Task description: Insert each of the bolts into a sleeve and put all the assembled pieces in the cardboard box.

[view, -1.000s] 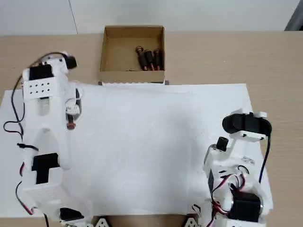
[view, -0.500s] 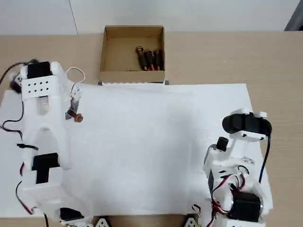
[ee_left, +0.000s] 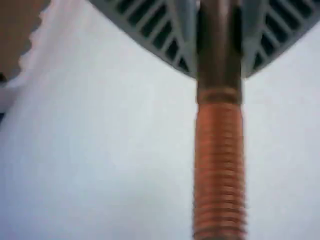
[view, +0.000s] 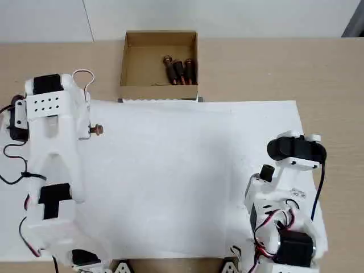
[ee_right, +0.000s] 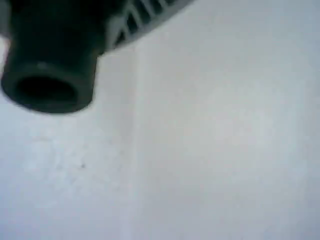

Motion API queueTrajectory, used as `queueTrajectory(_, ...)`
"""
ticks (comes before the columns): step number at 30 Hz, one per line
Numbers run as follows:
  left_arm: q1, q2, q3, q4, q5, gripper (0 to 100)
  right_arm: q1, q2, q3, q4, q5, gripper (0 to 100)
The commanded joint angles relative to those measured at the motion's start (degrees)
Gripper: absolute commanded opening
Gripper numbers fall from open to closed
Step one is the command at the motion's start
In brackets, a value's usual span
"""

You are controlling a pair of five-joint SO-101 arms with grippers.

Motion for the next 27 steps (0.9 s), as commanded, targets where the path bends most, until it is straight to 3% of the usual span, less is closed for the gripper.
queueTrajectory(1, -0.2, 1.8, -0.9, -1.5, 0.4, 1, 0.4, -0.5, -0.3, -1.5, -0.4, 0.2)
queueTrajectory(8, -0.2, 6.5, -1.3, -1.5, 0.2, 1, 0.4, -0.5, -0.3, -1.5, -0.4, 0.2)
queueTrajectory(16, 0.2, 6.5, -1.3, -1.4, 0.2, 16, 0.4, -0.5, -0.3, -1.5, -0.4, 0.2)
queueTrajectory(23, 0.2, 6.4, -1.8, -1.3, 0.0, 17, 0.4, -0.5, -0.3, -1.5, -0.4, 0.2)
queueTrajectory(27, 0.1, 6.4, -7.0, 2.1, -8.9, 17, 0.4, -0.5, -0.3, -1.5, -0.2, 0.2)
